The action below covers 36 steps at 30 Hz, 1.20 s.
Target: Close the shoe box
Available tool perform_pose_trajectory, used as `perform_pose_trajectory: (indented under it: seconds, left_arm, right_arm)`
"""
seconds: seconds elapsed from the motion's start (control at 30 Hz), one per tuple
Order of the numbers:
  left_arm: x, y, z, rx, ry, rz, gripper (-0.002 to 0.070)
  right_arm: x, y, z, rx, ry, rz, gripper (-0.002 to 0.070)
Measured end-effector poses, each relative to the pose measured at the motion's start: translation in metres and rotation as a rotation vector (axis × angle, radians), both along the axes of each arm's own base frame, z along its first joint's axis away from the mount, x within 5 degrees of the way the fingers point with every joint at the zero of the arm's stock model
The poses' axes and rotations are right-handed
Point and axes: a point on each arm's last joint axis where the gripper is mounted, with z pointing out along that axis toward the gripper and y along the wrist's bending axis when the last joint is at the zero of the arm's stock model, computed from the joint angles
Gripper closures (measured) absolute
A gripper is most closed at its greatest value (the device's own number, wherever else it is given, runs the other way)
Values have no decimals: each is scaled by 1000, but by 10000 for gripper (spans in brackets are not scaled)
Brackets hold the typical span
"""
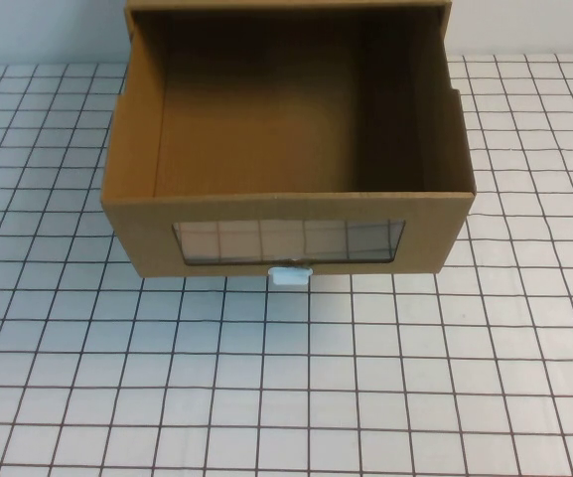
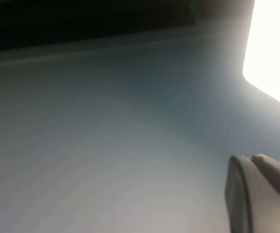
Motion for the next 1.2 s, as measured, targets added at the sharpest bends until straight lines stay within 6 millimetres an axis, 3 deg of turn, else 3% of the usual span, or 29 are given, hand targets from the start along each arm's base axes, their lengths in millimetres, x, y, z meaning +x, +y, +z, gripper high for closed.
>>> perform_pose_trajectory:
  seconds: [0.1,0.27,0.43,0.53,0.7,0.8,1.03,1.2]
  left_arm:
    - [-9,2,21,-7,-27,2,680]
    - [-3,1,57,-8,23,-5,680]
    - [25,-1,90,-36,290,-67,680]
    - [51,-4,104,-49,520,-79,680]
    - [97,-9,101,-38,830,-57,680]
    - [117,-12,94,-32,900,-51,680]
    - [166,-18,85,-38,1079,-52,680]
    - [216,-28,89,-35,1290,-65,680]
  right_arm:
    - [-15,1,23,22,-33,57,690]
    - [-25,2,62,59,-60,144,690]
    - [-2,2,96,92,161,178,690]
    - [23,3,108,121,430,188,690]
    - [81,3,92,169,913,180,689]
    - [99,2,79,182,1056,172,690]
    - [109,11,71,176,1136,290,689]
    - [115,40,61,-120,1242,498,689]
